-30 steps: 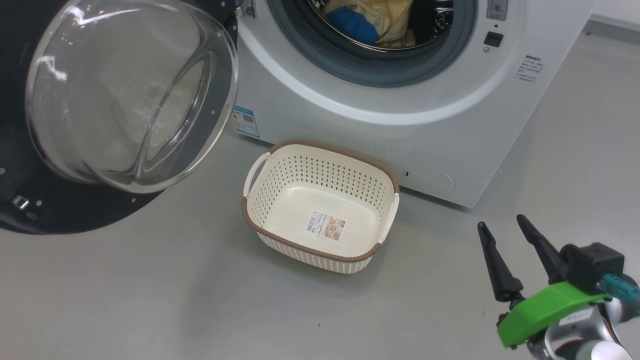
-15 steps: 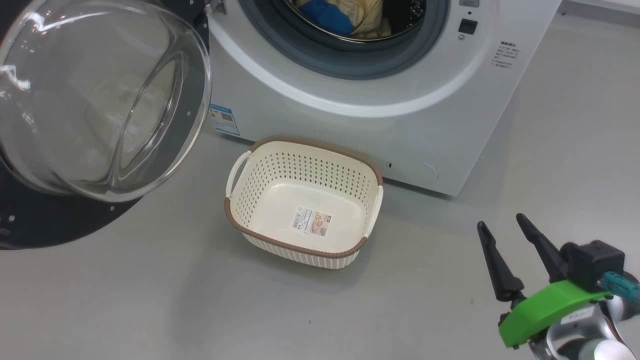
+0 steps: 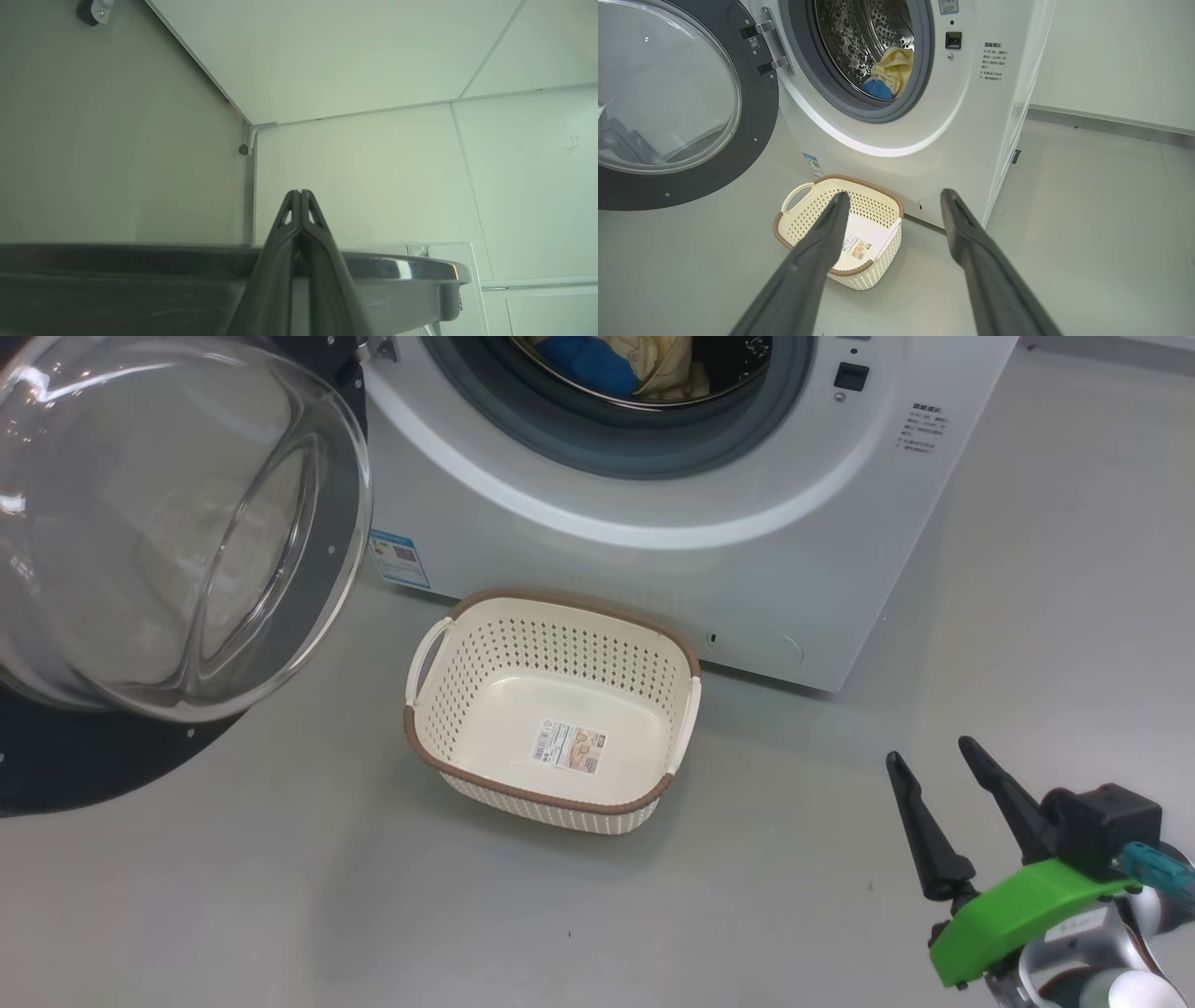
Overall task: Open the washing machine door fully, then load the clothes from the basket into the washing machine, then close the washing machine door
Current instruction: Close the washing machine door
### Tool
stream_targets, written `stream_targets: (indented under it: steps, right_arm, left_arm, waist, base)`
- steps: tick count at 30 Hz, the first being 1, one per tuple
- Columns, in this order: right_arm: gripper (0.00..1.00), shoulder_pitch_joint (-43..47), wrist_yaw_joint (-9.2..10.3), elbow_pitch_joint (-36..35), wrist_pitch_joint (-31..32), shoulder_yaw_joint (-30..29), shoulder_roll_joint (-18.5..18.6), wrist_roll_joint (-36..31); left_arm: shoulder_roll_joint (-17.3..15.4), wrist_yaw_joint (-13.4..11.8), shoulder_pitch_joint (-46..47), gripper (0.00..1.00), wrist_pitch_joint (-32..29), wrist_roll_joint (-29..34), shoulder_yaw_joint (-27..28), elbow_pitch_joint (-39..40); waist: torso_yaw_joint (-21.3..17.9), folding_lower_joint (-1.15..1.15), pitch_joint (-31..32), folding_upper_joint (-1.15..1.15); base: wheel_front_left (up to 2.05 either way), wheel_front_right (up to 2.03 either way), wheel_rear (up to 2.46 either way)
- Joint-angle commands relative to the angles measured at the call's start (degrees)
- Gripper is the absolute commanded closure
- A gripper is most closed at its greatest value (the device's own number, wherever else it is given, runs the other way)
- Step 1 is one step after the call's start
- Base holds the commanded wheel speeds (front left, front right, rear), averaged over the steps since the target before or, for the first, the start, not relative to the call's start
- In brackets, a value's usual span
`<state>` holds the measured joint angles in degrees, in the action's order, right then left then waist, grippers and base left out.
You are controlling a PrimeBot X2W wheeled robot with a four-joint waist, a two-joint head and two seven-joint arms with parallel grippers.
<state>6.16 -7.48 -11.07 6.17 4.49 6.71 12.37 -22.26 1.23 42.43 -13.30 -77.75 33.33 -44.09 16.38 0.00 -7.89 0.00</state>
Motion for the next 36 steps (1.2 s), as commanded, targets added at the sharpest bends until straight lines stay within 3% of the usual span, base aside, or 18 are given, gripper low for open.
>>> stream_targets:
  steps: [1,13,22,36]
  right_arm:
    - [0.00,-2.6,-0.01,-2.4,0.0,1.1,1.1,0.4]
    - [0.00,-2.8,-0.01,-2.3,-0.2,1.0,1.0,0.6]
    - [0.00,-3.1,-0.01,-2.2,-0.4,0.6,0.7,0.5]
    - [0.00,-3.3,-0.01,-1.8,-0.7,0.5,0.6,0.4]
  left_arm:
    - [-4.1,0.9,2.5,1.00,-1.3,-0.3,0.2,1.4]
    - [-4.4,2.4,3.6,1.00,-5.7,-0.5,-2.0,0.7]
    - [-3.6,2.8,1.9,1.00,-12.3,-1.6,-3.9,2.9]
    - [-0.8,2.8,-4.0,1.00,-24.6,-7.4,-4.5,14.5]
  waist:
    - [-0.3,0.00,-0.1,0.00]
    - [-0.8,0.00,-0.7,0.00]
    - [-0.2,0.00,-1.3,0.00]
    - [0.3,0.00,-2.0,0.00]
  base:
    - [0.00,0.00,0.00]
    - [0.00,0.00,0.00]
    - [0.00,0.00,0.00]
    - [0.00,0.00,0.00]
